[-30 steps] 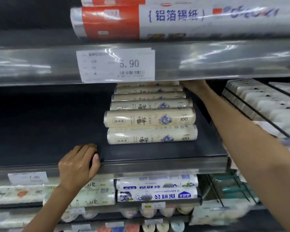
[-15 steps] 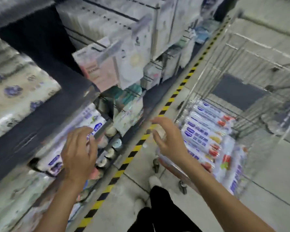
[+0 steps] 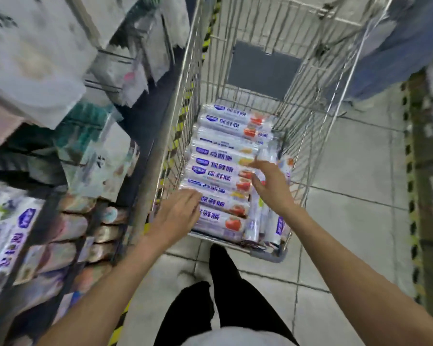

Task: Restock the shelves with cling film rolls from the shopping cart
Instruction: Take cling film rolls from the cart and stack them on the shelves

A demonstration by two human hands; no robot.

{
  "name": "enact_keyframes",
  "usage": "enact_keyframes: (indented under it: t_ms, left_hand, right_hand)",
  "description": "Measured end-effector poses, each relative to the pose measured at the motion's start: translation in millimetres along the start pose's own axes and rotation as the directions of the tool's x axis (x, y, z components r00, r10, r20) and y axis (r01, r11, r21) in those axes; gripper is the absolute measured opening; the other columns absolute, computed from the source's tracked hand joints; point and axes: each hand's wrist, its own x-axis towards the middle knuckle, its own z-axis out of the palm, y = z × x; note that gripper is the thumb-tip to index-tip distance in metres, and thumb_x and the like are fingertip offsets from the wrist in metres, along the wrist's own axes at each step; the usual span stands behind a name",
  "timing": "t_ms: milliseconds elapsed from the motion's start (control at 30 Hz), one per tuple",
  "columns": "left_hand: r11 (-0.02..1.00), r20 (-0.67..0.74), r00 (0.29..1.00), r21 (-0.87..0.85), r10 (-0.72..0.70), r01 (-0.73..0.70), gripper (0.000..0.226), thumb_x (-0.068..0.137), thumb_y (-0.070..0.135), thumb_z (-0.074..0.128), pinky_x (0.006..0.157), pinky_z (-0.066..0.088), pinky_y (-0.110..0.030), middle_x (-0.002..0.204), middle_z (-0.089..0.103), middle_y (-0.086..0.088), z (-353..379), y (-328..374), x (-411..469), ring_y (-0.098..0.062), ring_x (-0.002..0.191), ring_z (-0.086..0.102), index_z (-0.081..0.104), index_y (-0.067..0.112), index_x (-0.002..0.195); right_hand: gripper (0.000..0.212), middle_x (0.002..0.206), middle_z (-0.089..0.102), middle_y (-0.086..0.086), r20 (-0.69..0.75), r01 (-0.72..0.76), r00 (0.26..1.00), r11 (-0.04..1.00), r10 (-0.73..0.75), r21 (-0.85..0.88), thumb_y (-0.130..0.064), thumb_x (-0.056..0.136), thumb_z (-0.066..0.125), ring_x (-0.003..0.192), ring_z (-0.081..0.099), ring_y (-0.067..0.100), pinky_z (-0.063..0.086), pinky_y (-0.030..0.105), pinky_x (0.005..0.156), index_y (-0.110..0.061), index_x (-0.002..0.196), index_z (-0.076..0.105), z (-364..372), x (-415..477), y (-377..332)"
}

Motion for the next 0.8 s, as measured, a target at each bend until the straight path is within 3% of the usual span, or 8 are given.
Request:
enact_keyframes:
  t_ms: [100, 167, 233, 333, 567, 633, 733, 800]
  left_hand:
    - [1.000, 0.213, 0.977, 0.023, -0.023, 0.018, 0.027, 0.080, 0.018, 0.049, 0.081, 0.047, -0.034, 0.095, 0.069, -0.012, 33, -8, 10, -0.027, 0.085, 0.067, 0.052, 0.012, 0.106]
    - [0.992, 0.383, 0.917, 0.106, -0.108, 0.073, 0.038, 0.080, 0.018, 0.066, 0.090, 0.049, -0.039, 0.113, 0.066, -0.015, 48, -16, 15, -0.030, 0.103, 0.064, 0.057, 0.011, 0.116]
    - [0.978, 0.499, 0.846, 0.169, -0.190, 0.120, 0.051, 0.084, 0.022, 0.069, 0.107, 0.034, -0.046, 0.135, 0.054, -0.013, 54, -20, 20, -0.029, 0.125, 0.050, 0.053, 0.010, 0.131]
    - [0.975, 0.537, 0.818, 0.188, -0.206, 0.122, 0.060, 0.089, 0.030, 0.060, 0.116, 0.016, -0.042, 0.146, 0.041, -0.006, 62, -22, 29, -0.023, 0.136, 0.035, 0.038, 0.014, 0.142]
    - [0.972, 0.644, 0.744, 0.235, -0.178, 0.029, 0.059, 0.088, 0.039, 0.060, 0.113, 0.020, -0.036, 0.142, 0.038, -0.008, 56, -25, 52, -0.024, 0.134, 0.032, 0.040, 0.013, 0.137]
    - [0.973, 0.685, 0.702, 0.222, -0.197, 0.056, 0.061, 0.088, 0.040, 0.060, 0.105, 0.029, -0.034, 0.136, 0.044, -0.009, 52, -26, 55, -0.025, 0.127, 0.038, 0.037, 0.010, 0.136]
    - [0.966, 0.694, 0.673, 0.167, -0.256, 0.195, 0.058, 0.088, 0.040, 0.061, 0.076, 0.036, -0.030, 0.119, 0.058, -0.009, 33, -30, 52, -0.025, 0.106, 0.054, 0.035, 0.010, 0.130]
    - [0.941, 0.678, 0.681, 0.045, -0.276, 0.336, 0.060, 0.088, 0.048, 0.058, 0.076, 0.040, -0.032, 0.126, 0.057, -0.007, 12, -37, 47, -0.026, 0.109, 0.056, 0.037, 0.013, 0.132]
  right_hand:
    - [0.032, 0.125, 0.057, 0.017, 0.187, -0.023, 0.982, 0.999, 0.028, -0.030, -0.013, 0.095, 0.053, 0.116, 0.053, 0.030, 0.037, 0.029, 0.095, -0.002, 0.125, 0.054, 22, 15, 19]
    - [0.033, 0.119, 0.060, 0.018, 0.274, -0.015, 0.961, 0.999, 0.027, -0.049, -0.015, 0.093, 0.056, 0.111, 0.055, 0.032, 0.044, 0.037, 0.093, -0.001, 0.124, 0.054, 35, 23, 26]
    - [0.036, 0.122, 0.057, 0.016, 0.311, 0.022, 0.950, 0.993, 0.015, -0.115, -0.014, 0.091, 0.059, 0.115, 0.050, 0.031, 0.043, 0.037, 0.090, -0.003, 0.124, 0.054, 46, 26, 30]
    - [0.044, 0.128, 0.052, 0.014, 0.311, 0.096, 0.950, 0.967, -0.019, -0.235, -0.015, 0.087, 0.061, 0.117, 0.045, 0.030, 0.037, 0.036, 0.092, -0.006, 0.129, 0.051, 56, 31, 33]
    - [0.047, 0.120, 0.048, 0.012, 0.367, 0.128, 0.930, 0.904, 0.034, -0.409, -0.027, 0.084, 0.067, 0.114, 0.044, 0.027, 0.039, 0.033, 0.092, -0.006, 0.122, 0.048, 67, 43, 28]
    - [0.042, 0.109, 0.053, 0.012, 0.425, 0.097, 0.904, 0.944, 0.048, -0.314, -0.023, 0.085, 0.067, 0.101, 0.049, 0.027, 0.041, 0.033, 0.081, -0.005, 0.116, 0.045, 64, 45, 24]
    - [0.041, 0.096, 0.053, 0.006, 0.528, -0.100, 0.843, 0.994, 0.101, -0.031, -0.019, 0.086, 0.068, 0.079, 0.051, 0.020, 0.039, 0.029, 0.063, -0.008, 0.113, 0.038, 42, 50, 16]
    - [0.041, 0.101, 0.056, 0.006, 0.533, -0.200, 0.840, 0.971, 0.100, 0.133, -0.018, 0.087, 0.067, 0.076, 0.057, 0.020, 0.045, 0.028, 0.062, -0.010, 0.114, 0.038, 13, 58, 8]
